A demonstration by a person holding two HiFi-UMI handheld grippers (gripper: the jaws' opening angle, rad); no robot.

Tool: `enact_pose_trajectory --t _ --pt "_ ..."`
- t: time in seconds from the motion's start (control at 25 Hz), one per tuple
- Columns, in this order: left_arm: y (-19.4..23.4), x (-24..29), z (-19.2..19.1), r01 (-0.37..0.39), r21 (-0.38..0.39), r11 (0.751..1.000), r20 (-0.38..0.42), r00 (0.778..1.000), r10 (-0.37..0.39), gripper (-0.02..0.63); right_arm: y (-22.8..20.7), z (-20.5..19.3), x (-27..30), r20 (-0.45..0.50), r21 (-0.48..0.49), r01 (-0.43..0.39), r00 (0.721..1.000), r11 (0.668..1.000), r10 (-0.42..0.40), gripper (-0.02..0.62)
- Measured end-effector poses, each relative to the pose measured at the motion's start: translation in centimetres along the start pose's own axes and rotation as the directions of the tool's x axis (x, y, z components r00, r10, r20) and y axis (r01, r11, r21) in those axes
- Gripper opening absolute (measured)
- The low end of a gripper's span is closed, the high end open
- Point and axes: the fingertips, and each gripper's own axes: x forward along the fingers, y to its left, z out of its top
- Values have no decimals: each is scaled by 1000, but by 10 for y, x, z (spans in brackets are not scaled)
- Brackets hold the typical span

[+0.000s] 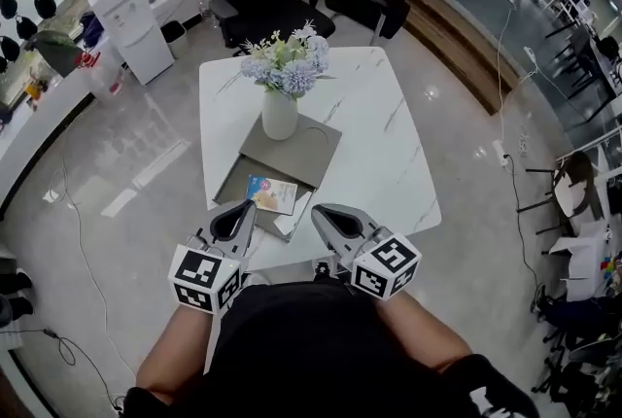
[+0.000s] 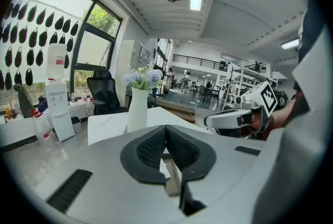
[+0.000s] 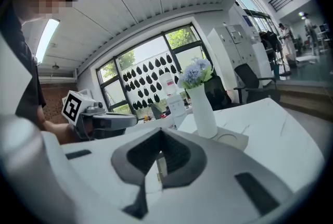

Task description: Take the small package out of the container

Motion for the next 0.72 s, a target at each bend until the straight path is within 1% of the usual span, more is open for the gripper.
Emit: enact_pose_trajectory --t 0.08,0.2,0.4,0.64,0.72 --pt "1 4 -2 -14 13 1000 -15 1000 14 2 -2 -3 2 -11 -5 -13 1000 1000 13 2" --pt "3 5 -4 -32 7 999 -33 999 32 2 -5 -3 4 -15 -2 -32 999 999 32 1" --pt "2 10 1 -39 8 999 -26 999 40 2 -13 0 4 -9 10 -33 999 999 33 0" --pt "-1 9 6 -40 35 999 -7 999 41 3 -11 -2 3 -8 21 -37 999 999 37 2" --pt "-3 9 5 -37 47 998 -9 999 37 26 -11 -3 3 -6 24 -36 999 999 36 2"
